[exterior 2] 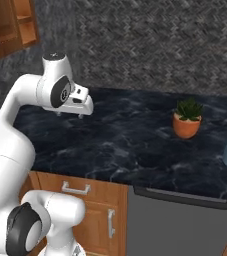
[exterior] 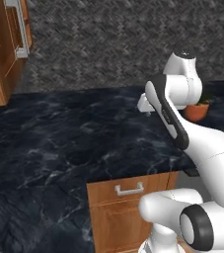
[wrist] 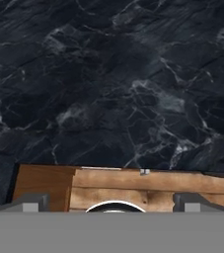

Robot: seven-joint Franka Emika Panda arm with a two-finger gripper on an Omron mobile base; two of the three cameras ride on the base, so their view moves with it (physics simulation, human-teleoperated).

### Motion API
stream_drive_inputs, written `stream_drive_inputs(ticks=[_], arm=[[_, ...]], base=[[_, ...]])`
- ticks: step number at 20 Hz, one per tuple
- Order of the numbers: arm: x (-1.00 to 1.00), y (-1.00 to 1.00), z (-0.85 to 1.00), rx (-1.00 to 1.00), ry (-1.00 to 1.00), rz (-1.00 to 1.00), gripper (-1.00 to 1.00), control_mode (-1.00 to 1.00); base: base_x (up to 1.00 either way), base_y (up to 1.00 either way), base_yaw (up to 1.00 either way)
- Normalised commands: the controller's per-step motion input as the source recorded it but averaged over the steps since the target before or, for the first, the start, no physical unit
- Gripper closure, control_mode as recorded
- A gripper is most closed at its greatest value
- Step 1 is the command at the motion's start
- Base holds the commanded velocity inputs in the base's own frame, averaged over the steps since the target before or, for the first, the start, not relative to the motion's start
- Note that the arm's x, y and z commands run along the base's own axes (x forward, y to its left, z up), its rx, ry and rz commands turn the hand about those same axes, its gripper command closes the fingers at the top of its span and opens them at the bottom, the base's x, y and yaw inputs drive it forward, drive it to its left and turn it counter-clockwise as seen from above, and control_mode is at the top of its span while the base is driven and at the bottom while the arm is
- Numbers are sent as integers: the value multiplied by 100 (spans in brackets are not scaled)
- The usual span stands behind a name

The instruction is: Navigate to the toaster oven.

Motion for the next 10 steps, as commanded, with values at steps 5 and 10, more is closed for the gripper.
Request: stream_drive_inputs(ticks=[5,10], arm=[[0,0,0,0,0,0,-100,100],[0,0,0,0,0,0,-100,100]], base=[[0,-50,32],[0,-64,39]])
